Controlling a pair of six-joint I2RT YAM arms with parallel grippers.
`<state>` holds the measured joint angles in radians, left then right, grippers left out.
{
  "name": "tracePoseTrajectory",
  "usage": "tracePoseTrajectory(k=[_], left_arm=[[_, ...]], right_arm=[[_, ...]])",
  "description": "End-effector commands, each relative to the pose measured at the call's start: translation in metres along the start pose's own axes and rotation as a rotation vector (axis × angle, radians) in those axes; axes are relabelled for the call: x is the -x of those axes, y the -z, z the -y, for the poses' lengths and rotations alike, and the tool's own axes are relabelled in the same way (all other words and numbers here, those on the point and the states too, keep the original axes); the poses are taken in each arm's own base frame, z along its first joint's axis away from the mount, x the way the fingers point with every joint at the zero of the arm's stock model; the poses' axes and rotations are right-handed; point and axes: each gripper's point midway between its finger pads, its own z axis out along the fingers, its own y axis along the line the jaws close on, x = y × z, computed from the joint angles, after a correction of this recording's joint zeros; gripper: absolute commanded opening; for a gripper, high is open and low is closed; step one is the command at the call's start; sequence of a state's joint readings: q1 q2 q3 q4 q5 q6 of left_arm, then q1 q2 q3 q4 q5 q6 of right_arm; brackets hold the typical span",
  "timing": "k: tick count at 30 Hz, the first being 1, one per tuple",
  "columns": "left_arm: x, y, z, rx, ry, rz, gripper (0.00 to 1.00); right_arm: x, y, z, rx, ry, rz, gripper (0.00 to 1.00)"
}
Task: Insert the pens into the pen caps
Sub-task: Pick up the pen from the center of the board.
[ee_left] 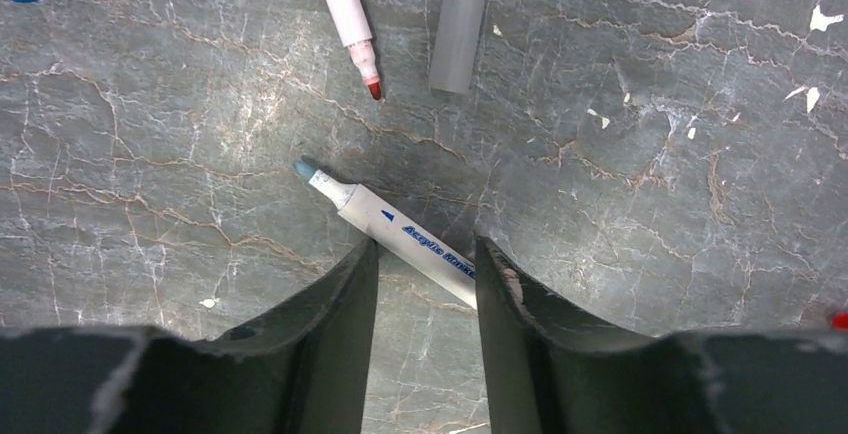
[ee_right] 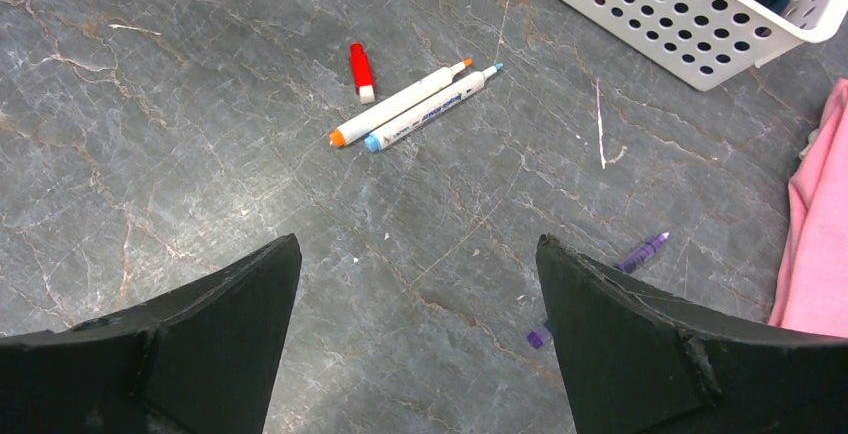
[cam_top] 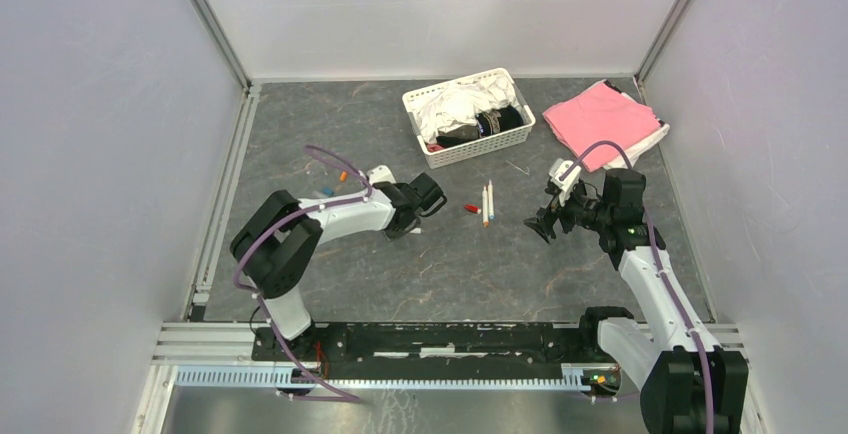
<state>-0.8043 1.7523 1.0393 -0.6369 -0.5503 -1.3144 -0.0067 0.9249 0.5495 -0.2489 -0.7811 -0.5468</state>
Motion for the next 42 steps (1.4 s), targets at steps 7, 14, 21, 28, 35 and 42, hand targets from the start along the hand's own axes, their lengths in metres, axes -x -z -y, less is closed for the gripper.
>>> tracePoseTrajectory(k=[7,14,21,28,35,42], left_arm=[[-0.037,-0.007,-0.022,-0.002,-0.035,-0.115,0.31],[-0.051,0.012,-0.013,-0.073,-0.130,-0.140,0.20],[-0.068,0.034,-0.007,-0.141,-0.200,-0.144,0.15],[-0.059,0.052,0.030,-0.310,-0.288,-0.068,0.02],[-0.048,0.067,0.059,-0.435,-0.294,-0.020,0.02],[-0.046,0.090,0.088,-0.617,-0.255,-0.014,0.02]], right_arm=[[0.021,0.002,0.004,0.004,0.029,0.049,0.95],[0.019,-0.001,-0.003,0.048,0.002,0.056,0.94],[0.018,-0.009,-0.017,0.116,-0.018,0.059,0.94],[0.006,-0.027,-0.053,0.269,-0.154,0.099,0.93],[-0.001,-0.050,-0.089,0.410,-0.268,0.081,0.89],[0.004,-0.055,-0.106,0.439,-0.383,0.141,0.90]])
